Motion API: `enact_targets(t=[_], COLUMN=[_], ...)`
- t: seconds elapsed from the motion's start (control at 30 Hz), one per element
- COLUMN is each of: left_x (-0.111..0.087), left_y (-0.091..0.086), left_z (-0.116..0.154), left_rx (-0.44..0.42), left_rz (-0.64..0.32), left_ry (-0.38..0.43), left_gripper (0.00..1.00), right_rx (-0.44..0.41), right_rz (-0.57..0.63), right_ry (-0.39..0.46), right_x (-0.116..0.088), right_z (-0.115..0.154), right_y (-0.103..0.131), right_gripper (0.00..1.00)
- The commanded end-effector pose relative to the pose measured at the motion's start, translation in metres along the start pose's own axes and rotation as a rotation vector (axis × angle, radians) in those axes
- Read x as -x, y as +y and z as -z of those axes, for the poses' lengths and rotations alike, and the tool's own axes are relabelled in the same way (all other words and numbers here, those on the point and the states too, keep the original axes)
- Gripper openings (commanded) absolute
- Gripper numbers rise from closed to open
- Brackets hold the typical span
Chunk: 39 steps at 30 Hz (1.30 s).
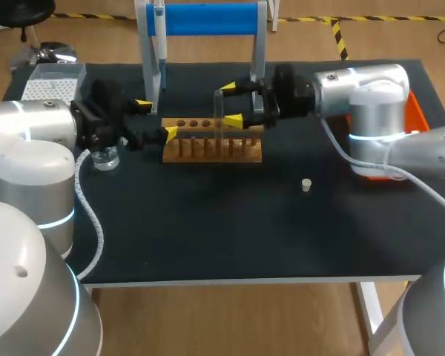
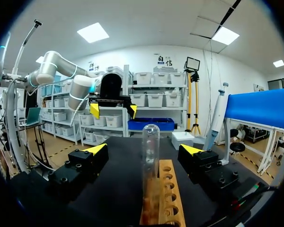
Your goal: Invert the test tube, pick up the pipette, mount the tip to pipette, aspirate from beaker and dispense into the tube, eject the tip, return the pipette, and cap with the stopper.
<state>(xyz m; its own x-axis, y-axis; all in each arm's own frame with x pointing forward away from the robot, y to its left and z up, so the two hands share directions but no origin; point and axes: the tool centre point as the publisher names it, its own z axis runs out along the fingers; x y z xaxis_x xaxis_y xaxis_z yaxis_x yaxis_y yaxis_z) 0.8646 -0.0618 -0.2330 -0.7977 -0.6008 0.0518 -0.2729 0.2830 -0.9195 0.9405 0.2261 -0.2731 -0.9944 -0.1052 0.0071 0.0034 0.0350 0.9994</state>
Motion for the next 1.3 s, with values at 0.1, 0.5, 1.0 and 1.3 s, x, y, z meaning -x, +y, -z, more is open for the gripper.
enact_targets(t=[0.1, 0.5, 1.0, 1.3], left_x=[0.0, 0.0, 0.0, 0.0], left_y=[0.0, 0.0, 0.0, 0.0], left_z=[-0.001, -0.001, -0.001, -0.001], left_rx=[0.001, 0.001, 0.001, 0.001], left_rz=[0.0, 0.0, 0.0, 0.0], left_ry=[-0.001, -0.001, -0.001, -0.001], left_gripper=[1.0, 1.0, 1.0, 1.0], right_rx=[0.006, 0.013, 0.023, 0.021], right_rz=[-0.002, -0.005, -0.014, -0.017], right_ry=[0.004, 0.004, 0.002, -0.009], right_x=[0.006, 0.008, 0.008, 0.007], right_z=[-0.009, -0.019, -0.026, -0.025], right_y=[-0.004, -0.006, -0.005, -0.006], right_gripper=[1.0, 1.0, 0.63, 0.48])
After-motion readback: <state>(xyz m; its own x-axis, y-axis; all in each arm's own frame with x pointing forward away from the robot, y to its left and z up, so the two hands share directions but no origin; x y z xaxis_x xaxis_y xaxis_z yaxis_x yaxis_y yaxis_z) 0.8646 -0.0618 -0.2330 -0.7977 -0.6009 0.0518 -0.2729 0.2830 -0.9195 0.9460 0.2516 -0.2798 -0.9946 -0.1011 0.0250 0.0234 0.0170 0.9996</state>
